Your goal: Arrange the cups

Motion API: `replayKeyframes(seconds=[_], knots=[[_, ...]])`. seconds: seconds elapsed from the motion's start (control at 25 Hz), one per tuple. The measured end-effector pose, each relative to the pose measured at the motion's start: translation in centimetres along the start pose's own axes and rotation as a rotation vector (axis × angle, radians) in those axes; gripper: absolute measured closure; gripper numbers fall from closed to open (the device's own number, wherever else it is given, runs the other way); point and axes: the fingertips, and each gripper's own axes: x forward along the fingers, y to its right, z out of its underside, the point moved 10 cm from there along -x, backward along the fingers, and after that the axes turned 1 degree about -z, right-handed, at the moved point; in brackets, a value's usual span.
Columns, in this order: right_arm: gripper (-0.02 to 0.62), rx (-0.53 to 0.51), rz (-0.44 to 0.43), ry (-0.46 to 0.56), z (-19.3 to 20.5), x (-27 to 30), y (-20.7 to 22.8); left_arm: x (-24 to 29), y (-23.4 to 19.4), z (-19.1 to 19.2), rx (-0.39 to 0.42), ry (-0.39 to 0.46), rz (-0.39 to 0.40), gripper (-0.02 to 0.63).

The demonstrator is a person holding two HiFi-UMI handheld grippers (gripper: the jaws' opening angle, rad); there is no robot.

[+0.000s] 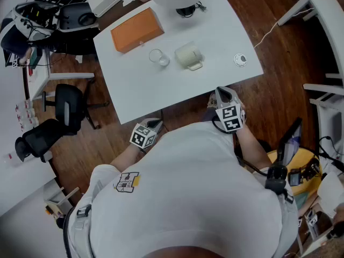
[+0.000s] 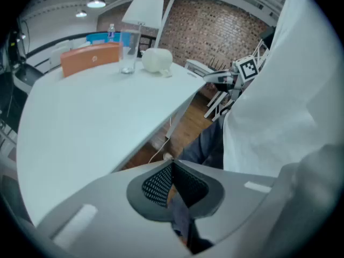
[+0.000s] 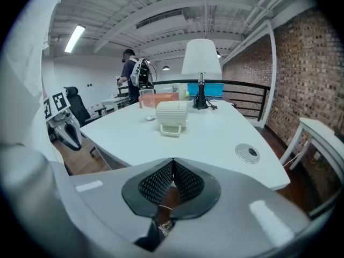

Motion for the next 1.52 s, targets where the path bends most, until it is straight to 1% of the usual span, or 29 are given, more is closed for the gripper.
replayKeyframes(seconds=[0.12, 0.2, 0.28, 0.36, 0.44, 0.52, 0.6, 0.72, 0.8, 0.84, 0.88, 0.92, 0.96, 1.08, 1.12, 1.2, 1.32, 1.36, 1.44, 1.52], knots=[[0.595, 0.030, -0.029, 0.023, -1.5, 1.7, 3.6, 2.2, 0.4, -7.2, 0.061, 0.117, -0.032, 0.606], [0.595, 0.027, -0.046, 0.036, -2.4, 2.7, 5.3, 3.2, 0.4, -11.5, 0.091, 0.197, -0.070, 0.606], [0.595, 0.021, -0.066, 0.039, -3.1, 3.4, 6.0, 2.9, 0.5, -14.7, 0.111, 0.266, -0.125, 0.606], [0.595, 0.024, -0.078, 0.036, -3.5, 3.8, 6.2, 2.1, 0.6, -16.8, 0.147, 0.316, -0.175, 0.604], [0.595, 0.021, -0.077, 0.029, -3.8, 4.1, 6.4, 1.9, 0.7, -18.9, 0.216, 0.357, -0.191, 0.579], [0.595, 0.008, -0.069, 0.017, -4.4, 4.5, 6.6, 2.3, 1.0, -21.4, 0.318, 0.401, -0.183, 0.564], [0.595, 0.006, -0.060, 0.007, -5.1, 4.8, 6.6, 2.8, 1.5, -24.0, 0.433, 0.445, -0.180, 0.502], [0.595, 0.017, -0.048, -0.001, -5.7, 4.9, 6.5, 3.7, 2.5, -27.6, 0.596, 0.497, -0.190, 0.373], [0.595, 0.021, -0.039, -0.004, -6.1, 5.0, 6.8, 4.5, 3.2, -29.9, 0.697, 0.514, -0.204, 0.244], [0.595, 0.026, -0.034, -0.005, -6.4, 5.1, 7.1, 5.0, 3.4, -31.1, 0.745, 0.509, -0.221, 0.205], [0.595, 0.033, -0.028, -0.006, -6.6, 5.3, 7.4, 5.5, 3.5, -32.3, 0.789, 0.487, -0.242, 0.185], [0.595, 0.040, -0.022, -0.007, -6.9, 5.4, 7.6, 6.1, 3.3, -33.4, 0.825, 0.441, -0.263, 0.171], [0.595, 0.045, -0.016, -0.006, -7.1, 5.5, 7.8, 6.7, 3.0, -34.4, 0.854, 0.365, -0.275, 0.164], [0.595, 0.052, -0.006, 0.009, -7.7, 5.6, 8.1, 9.1, 1.6, -36.5, 0.900, 0.048, -0.260, 0.164], [0.595, 0.054, -0.004, 0.012, -7.7, 5.6, 8.2, 9.7, 1.2, -37.1, 0.908, -0.032, -0.247, 0.164], [0.595, 0.061, 0.000, 0.019, -7.6, 5.5, 8.4, 10.8, 0.7, -38.0, 0.918, -0.146, -0.215, 0.164], [0.595, 0.078, 0.007, 0.028, -7.4, 5.2, 8.9, 12.6, 0.0, -38.8, 0.917, -0.276, -0.175, 0.163], [0.595, 0.085, 0.009, 0.030, -7.3, 5.2, 9.0, 13.1, -0.4, -38.9, 0.905, -0.307, -0.163, 0.139], [0.595, 0.092, 0.008, 0.030, -6.9, 5.2, 9.2, 14.1, -1.0, -38.8, 0.870, -0.349, -0.137, 0.125], [0.595, 0.094, 0.002, 0.027, -6.7, 5.3, 9.4, 14.6, -1.3, -38.6, 0.839, -0.352, -0.124, 0.121]])
